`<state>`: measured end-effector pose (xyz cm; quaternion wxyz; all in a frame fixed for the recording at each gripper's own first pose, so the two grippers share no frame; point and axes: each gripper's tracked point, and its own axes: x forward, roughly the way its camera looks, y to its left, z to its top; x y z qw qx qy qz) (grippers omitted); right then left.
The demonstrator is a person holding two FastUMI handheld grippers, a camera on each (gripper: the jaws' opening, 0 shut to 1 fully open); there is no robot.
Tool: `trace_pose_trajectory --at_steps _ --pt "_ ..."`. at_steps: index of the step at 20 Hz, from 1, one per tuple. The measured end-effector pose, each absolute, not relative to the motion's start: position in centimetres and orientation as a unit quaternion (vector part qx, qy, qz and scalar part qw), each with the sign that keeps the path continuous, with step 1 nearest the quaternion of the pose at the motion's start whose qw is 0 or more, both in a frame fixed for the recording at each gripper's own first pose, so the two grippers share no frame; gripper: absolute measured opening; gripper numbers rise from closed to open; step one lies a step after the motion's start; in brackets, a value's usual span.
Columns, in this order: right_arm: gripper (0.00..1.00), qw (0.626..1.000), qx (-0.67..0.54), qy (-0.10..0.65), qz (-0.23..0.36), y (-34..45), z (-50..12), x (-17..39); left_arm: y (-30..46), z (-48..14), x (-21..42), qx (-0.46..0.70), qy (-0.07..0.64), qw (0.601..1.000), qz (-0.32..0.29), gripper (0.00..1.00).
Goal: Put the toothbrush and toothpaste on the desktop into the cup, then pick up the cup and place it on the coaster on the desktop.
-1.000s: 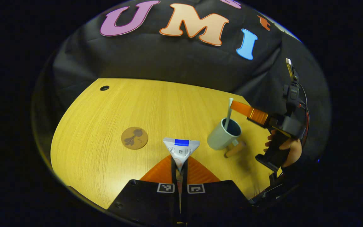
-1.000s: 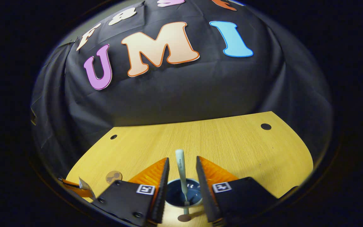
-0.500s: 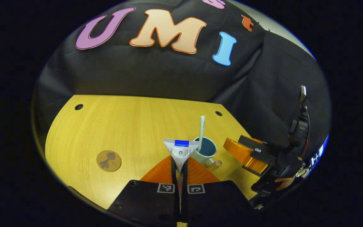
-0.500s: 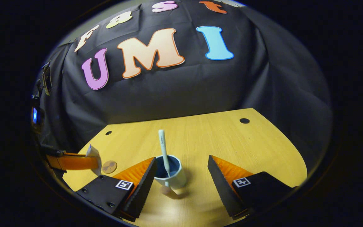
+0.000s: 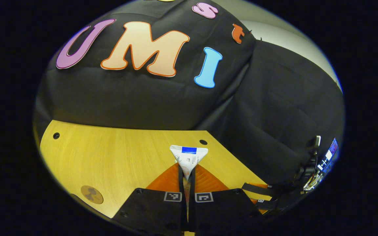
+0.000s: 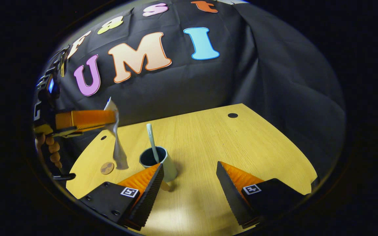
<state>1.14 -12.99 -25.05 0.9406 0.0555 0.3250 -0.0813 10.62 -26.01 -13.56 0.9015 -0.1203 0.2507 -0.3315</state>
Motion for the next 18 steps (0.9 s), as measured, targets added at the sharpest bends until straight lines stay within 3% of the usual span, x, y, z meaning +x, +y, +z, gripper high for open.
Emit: trace_pose_trajectory --at_steps 9,11,12,18 --pt "0.99 0.931 0.040 0.344 -0.116 -14.8 -25.3 -1.5 -30.0 -17.2 11.9 -0.112 0.235 0.900 -0.349 0.00" --pt "0.95 0.929 0.039 0.347 -0.119 -15.3 -25.1 -1.8 -29.8 -17.9 11.7 -0.101 0.229 0.904 -0.345 0.00" --pt "0.99 0.929 0.039 0.347 -0.120 -15.3 -25.0 -1.8 -29.8 -18.6 11.3 -0.095 0.235 0.904 -0.344 0.00" --pt "0.99 0.933 0.034 0.343 -0.108 -14.4 -24.8 -0.3 -28.4 -21.9 10.0 -0.084 0.259 0.909 -0.316 0.00"
